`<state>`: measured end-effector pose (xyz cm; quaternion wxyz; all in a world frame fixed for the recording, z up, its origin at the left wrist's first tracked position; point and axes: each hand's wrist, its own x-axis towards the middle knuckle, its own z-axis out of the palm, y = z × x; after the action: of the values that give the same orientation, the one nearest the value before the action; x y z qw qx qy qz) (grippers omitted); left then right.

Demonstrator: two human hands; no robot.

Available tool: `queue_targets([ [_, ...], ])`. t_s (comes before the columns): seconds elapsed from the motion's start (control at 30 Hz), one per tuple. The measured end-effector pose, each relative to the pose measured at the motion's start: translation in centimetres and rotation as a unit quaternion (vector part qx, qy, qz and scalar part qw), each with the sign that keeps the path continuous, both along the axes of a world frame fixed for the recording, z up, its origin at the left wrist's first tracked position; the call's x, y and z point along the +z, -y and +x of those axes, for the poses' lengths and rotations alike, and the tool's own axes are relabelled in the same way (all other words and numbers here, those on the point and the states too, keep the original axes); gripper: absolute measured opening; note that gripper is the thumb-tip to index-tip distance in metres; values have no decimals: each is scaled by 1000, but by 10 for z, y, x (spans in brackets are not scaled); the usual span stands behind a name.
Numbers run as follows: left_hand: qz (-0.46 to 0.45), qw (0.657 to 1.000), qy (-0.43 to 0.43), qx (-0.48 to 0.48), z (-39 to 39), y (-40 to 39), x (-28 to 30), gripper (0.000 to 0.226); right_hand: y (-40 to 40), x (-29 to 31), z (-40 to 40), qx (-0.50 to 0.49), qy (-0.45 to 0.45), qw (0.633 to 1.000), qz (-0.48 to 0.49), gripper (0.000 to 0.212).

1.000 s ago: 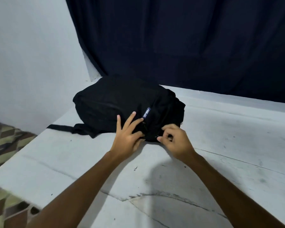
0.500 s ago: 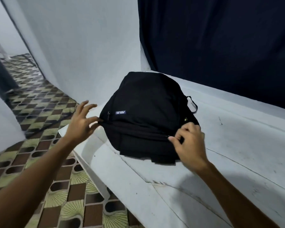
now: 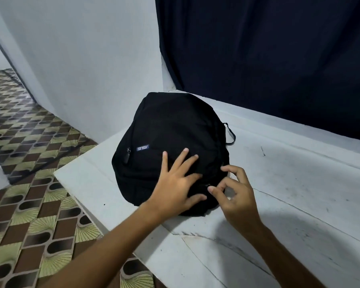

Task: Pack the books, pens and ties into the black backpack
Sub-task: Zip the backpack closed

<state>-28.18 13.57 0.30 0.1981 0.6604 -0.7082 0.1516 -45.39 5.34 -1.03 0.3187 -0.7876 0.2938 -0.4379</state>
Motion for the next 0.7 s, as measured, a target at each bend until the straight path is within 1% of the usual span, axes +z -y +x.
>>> queue_targets([
  [0.1, -27, 996, -84, -21, 7, 5, 1, 32, -1, 8, -2, 24, -13, 999, -28, 23],
  [0.2, -39, 989, -133, -44, 20, -4, 10, 27, 12, 15, -2, 23, -44, 998, -42, 25],
  [0.3, -21, 983, -172, -64, 39, -19, 22, 25, 36, 16, -1, 11, -66, 998, -1, 24],
  [0.37, 4, 979, -187, -76, 54, -31, 28, 24, 50, 14, 4, 23, -77, 997, 20, 22],
  [0.47, 20, 979, -187, -77, 80, -53, 39, 27, 65, 11, 20, 33, -71, 997, 28, 26],
  [0.53, 26, 982, -177, -63, 102, -70, 44, 34, 69, 6, 32, 33, -69, 996, 37, 28],
  [0.63, 43, 987, -152, -9, 141, -94, 45, 45, 69, -5, 48, 25, -63, 997, 44, 27],
  [0.7, 45, 990, -131, 39, 166, -108, 42, 51, 70, -9, 55, 11, -53, 998, 45, 30],
])
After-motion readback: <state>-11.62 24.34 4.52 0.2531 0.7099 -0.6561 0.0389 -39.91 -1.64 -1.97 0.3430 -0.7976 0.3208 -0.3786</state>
